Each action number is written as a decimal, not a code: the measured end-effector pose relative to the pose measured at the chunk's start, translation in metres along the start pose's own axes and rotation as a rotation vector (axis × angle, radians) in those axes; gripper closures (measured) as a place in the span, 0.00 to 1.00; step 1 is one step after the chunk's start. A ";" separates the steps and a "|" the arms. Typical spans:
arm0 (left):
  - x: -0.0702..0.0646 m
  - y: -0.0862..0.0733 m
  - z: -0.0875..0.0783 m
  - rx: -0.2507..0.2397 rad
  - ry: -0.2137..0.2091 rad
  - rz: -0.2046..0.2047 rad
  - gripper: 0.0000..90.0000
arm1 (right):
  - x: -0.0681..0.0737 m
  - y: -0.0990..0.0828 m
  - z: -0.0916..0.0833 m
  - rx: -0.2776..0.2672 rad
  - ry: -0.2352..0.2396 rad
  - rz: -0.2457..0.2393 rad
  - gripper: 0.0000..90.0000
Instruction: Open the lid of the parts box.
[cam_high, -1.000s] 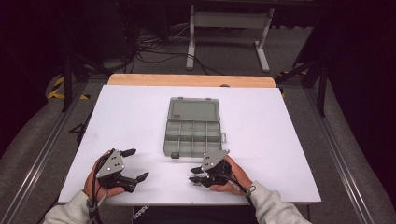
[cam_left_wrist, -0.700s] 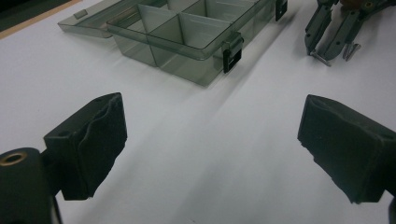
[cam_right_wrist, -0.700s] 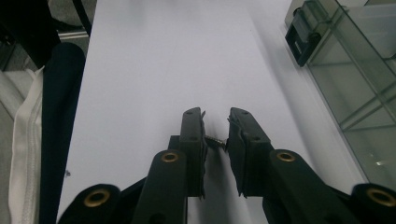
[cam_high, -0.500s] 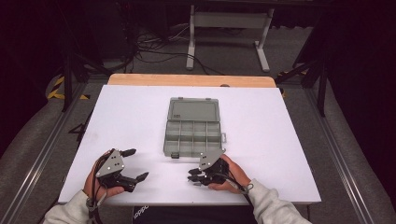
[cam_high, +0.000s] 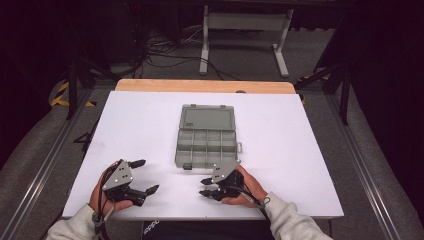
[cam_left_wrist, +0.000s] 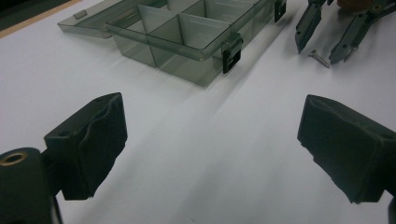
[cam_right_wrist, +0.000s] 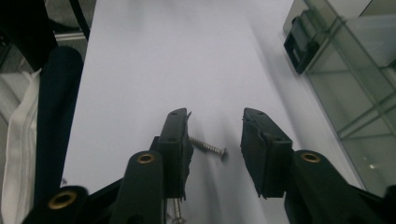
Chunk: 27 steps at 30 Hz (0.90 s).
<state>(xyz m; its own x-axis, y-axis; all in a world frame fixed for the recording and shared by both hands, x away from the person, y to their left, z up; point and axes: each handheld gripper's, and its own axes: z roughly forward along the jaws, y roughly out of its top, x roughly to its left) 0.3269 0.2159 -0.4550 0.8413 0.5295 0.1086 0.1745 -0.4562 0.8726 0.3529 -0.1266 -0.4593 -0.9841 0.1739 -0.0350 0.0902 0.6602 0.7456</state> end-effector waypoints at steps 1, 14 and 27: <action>-0.001 0.000 0.000 0.000 -0.002 -0.005 0.09 | 0.000 0.001 0.000 -0.009 -0.004 -0.006 0.66; 0.000 -0.001 0.000 0.006 0.007 -0.009 0.09 | -0.003 -0.001 0.002 0.020 0.009 0.006 0.98; 0.004 -0.003 -0.002 -0.008 0.004 -0.022 0.09 | -0.004 0.000 0.001 0.022 -0.029 0.000 0.98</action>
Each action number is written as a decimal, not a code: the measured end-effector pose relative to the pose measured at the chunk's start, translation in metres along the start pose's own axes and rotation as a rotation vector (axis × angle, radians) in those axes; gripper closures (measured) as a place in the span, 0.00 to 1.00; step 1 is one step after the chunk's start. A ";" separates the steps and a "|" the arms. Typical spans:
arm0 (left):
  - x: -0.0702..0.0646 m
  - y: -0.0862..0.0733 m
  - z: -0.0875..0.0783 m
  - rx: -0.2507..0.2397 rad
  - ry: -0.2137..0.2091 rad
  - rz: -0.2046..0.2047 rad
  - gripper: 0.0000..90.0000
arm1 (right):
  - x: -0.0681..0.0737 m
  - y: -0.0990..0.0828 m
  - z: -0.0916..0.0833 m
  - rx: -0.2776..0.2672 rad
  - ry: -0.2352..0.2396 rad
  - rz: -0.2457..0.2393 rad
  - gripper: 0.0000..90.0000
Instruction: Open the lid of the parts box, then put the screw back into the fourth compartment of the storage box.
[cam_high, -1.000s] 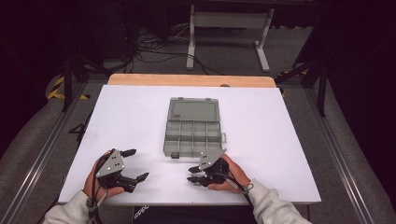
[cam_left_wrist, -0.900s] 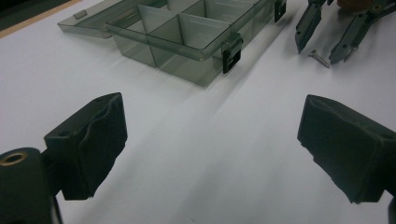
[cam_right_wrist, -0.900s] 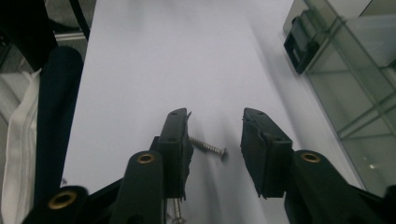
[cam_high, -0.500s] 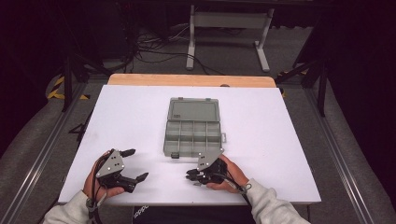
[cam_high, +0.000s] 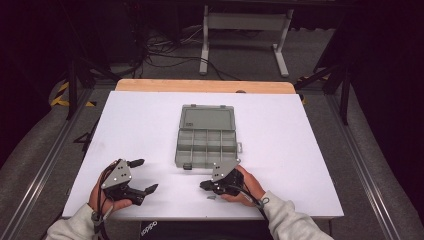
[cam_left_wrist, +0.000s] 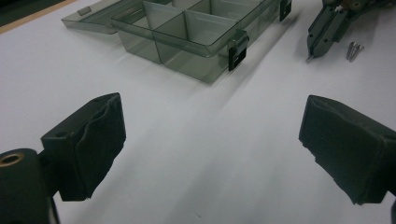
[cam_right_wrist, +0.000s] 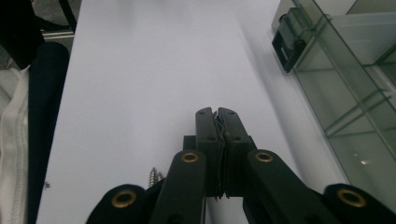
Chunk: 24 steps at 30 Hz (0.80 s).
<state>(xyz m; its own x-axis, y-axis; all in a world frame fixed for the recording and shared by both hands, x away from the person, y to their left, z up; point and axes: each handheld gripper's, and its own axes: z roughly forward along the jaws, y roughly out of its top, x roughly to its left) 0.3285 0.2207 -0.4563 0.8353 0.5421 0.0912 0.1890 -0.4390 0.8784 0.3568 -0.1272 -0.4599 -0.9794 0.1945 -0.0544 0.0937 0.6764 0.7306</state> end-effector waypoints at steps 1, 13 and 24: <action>0.000 0.000 -0.001 -0.001 0.001 0.000 0.09 | 0.000 0.000 0.000 -0.005 -0.002 0.004 0.98; -0.001 0.000 -0.002 0.001 0.006 0.003 0.08 | 0.002 0.004 -0.008 -0.028 -0.017 -0.015 0.98; 0.000 0.001 0.001 0.004 0.010 0.001 0.09 | 0.003 0.007 -0.026 -0.075 -0.067 -0.015 0.98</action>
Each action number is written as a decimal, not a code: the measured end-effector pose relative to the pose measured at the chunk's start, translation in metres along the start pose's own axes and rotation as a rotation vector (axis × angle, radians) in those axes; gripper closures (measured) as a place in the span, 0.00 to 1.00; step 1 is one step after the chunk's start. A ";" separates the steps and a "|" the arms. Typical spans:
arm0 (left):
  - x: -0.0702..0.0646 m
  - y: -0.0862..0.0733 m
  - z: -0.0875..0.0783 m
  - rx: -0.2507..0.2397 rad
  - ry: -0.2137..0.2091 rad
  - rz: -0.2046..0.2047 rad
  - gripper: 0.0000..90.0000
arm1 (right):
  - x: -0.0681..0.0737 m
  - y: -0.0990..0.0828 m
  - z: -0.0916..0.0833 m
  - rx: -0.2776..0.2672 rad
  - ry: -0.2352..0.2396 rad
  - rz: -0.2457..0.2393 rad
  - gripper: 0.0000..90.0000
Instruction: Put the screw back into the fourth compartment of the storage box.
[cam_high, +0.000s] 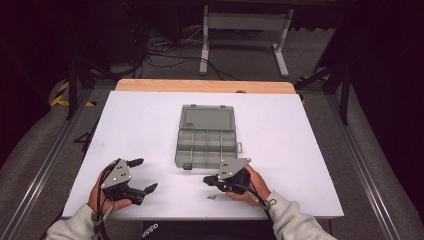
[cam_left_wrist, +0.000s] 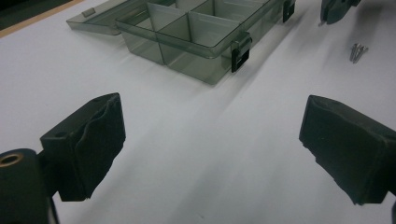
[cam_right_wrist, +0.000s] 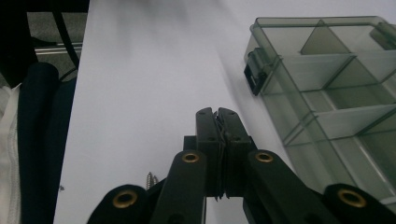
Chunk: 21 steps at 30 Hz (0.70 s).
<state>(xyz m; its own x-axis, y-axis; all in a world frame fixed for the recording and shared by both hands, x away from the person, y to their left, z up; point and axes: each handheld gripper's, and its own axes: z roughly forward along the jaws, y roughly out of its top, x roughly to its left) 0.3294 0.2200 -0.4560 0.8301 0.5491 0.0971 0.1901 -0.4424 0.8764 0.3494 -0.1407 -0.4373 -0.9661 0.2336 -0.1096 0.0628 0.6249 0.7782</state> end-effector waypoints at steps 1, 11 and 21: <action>0.000 0.000 0.000 0.000 0.000 0.000 0.08 | 0.000 0.000 0.000 0.000 0.000 0.000 0.98; -0.002 0.002 -0.001 -0.008 -0.001 0.011 0.08 | -0.005 0.003 -0.023 -0.054 -0.065 0.017 0.98; -0.003 0.002 0.000 -0.002 -0.001 0.007 0.08 | -0.016 0.005 -0.043 -0.102 -0.128 0.037 0.98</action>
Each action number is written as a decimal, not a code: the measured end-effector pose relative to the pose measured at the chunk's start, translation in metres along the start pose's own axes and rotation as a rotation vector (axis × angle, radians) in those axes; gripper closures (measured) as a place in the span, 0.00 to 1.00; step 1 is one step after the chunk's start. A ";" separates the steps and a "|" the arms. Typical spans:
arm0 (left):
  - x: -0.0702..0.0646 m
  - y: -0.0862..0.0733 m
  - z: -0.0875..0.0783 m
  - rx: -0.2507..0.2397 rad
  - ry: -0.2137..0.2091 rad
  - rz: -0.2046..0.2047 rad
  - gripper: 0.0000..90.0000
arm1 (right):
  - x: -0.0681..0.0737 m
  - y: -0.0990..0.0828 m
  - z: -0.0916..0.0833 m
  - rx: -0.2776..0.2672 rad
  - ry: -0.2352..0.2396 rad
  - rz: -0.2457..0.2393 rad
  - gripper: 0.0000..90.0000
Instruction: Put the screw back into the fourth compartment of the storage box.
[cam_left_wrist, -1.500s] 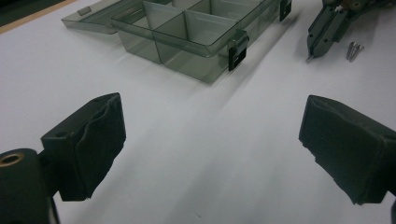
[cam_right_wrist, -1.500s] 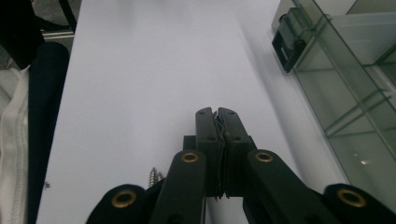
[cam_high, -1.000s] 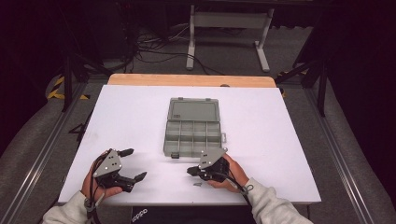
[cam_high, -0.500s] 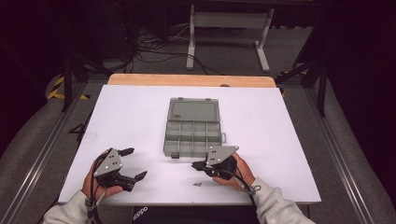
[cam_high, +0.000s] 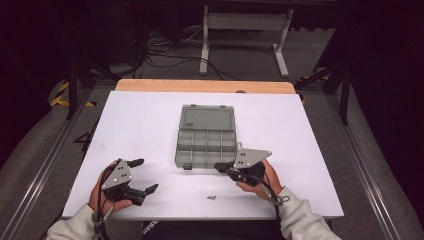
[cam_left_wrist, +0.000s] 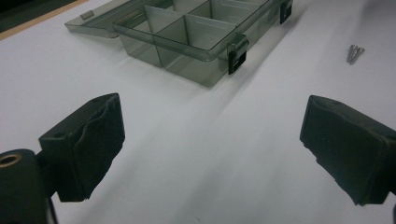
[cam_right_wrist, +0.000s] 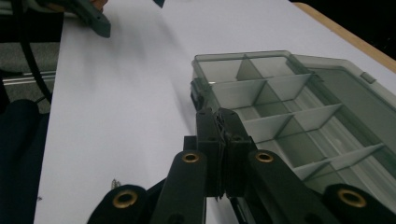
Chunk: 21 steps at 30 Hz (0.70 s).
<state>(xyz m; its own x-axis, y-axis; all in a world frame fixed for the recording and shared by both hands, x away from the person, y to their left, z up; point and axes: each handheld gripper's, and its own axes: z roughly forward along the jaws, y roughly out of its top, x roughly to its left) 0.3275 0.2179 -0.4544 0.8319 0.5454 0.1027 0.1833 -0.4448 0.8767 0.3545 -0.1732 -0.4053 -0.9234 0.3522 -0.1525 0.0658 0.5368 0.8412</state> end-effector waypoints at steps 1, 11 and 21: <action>0.000 0.000 0.000 -0.001 0.001 0.000 0.08 | -0.002 0.000 -0.001 -0.004 -0.004 0.003 0.98; 0.000 0.000 -0.001 -0.002 0.002 0.002 0.08 | -0.021 0.002 -0.013 -0.037 -0.068 0.041 0.98; 0.000 0.000 -0.001 -0.005 0.001 0.001 0.08 | -0.038 0.000 -0.014 -0.041 -0.121 0.080 0.98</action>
<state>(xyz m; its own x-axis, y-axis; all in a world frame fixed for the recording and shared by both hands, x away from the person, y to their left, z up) 0.3271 0.2188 -0.4538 0.8314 0.5459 0.1040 0.1799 -0.4414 0.8791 0.3846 -0.1973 -0.3925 -0.8635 0.4835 -0.1434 0.1195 0.4724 0.8732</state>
